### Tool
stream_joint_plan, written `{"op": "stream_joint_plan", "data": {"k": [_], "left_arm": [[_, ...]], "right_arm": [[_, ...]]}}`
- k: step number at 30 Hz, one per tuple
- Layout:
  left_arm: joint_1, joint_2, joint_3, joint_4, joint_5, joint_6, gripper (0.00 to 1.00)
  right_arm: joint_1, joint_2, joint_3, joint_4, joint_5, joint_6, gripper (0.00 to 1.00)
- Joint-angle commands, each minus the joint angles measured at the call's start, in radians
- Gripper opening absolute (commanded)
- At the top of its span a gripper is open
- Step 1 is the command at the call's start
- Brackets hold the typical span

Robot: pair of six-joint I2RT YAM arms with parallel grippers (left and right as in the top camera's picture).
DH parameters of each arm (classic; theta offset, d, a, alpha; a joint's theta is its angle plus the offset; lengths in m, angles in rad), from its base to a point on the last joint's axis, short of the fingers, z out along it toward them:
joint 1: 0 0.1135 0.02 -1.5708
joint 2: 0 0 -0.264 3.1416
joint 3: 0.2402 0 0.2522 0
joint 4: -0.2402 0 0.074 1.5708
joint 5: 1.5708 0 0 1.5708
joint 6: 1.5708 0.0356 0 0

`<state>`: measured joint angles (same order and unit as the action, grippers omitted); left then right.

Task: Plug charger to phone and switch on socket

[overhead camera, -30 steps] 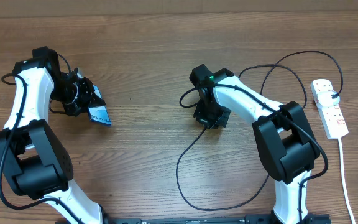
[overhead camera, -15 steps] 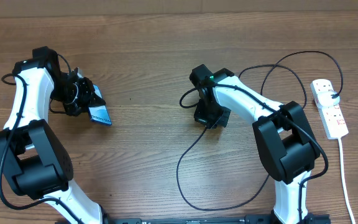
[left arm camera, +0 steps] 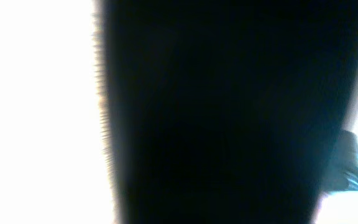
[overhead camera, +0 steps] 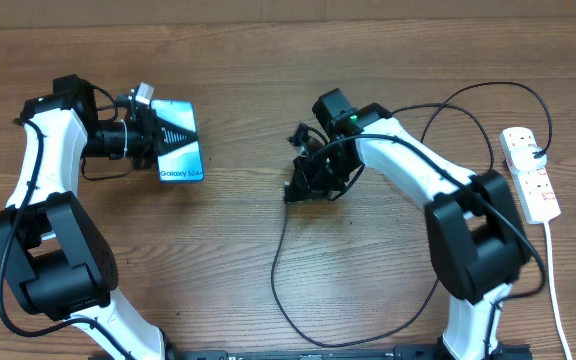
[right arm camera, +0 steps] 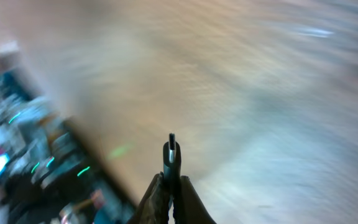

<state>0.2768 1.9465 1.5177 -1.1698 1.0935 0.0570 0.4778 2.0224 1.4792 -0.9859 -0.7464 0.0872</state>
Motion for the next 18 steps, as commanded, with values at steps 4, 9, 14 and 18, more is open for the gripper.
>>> {"op": "stream_joint_plan", "data": {"k": [4, 9, 14, 18], "left_arm": [[-0.002, -0.018, 0.003, -0.001, 0.413, 0.123, 0.04], [-0.016, -0.018, 0.003, 0.0, 0.486, 0.101, 0.04], [-0.035, -0.018, 0.003, -0.011, 0.486, 0.073, 0.04], [-0.063, -0.018, 0.003, -0.011, 0.486, 0.047, 0.04]], "right_arm": [[0.016, -0.093, 0.015, 0.017, -0.389, -0.206, 0.04], [0.049, -0.093, 0.015, 0.035, -0.551, -0.269, 0.04], [0.089, -0.093, 0.015, 0.108, -0.636, -0.249, 0.04], [0.123, -0.093, 0.015, 0.237, -0.643, -0.106, 0.04]]}}
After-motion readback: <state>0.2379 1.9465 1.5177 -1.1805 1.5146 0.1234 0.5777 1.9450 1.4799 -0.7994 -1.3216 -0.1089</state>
